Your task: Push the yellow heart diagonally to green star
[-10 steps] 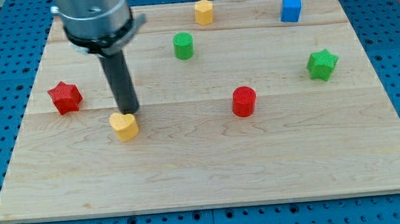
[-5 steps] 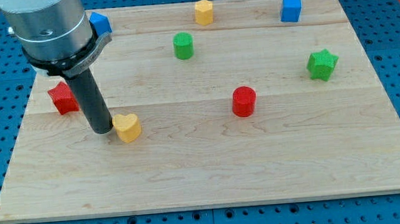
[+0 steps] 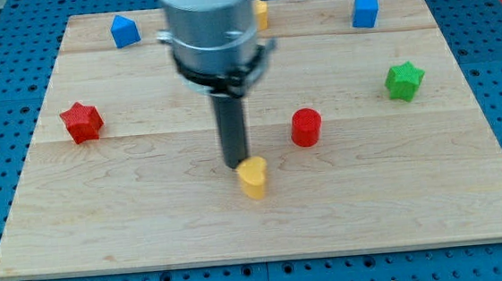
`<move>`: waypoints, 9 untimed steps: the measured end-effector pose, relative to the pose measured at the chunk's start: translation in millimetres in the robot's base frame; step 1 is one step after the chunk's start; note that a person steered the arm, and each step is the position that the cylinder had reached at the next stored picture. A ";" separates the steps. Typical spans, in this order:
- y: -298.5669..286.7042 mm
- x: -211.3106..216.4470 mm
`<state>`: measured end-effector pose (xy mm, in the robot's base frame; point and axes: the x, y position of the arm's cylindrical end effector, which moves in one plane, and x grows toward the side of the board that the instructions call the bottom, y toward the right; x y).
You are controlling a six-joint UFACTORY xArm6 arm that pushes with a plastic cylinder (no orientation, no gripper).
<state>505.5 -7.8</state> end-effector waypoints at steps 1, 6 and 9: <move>-6.1 0.9; 106.4 24.4; 102.7 25.0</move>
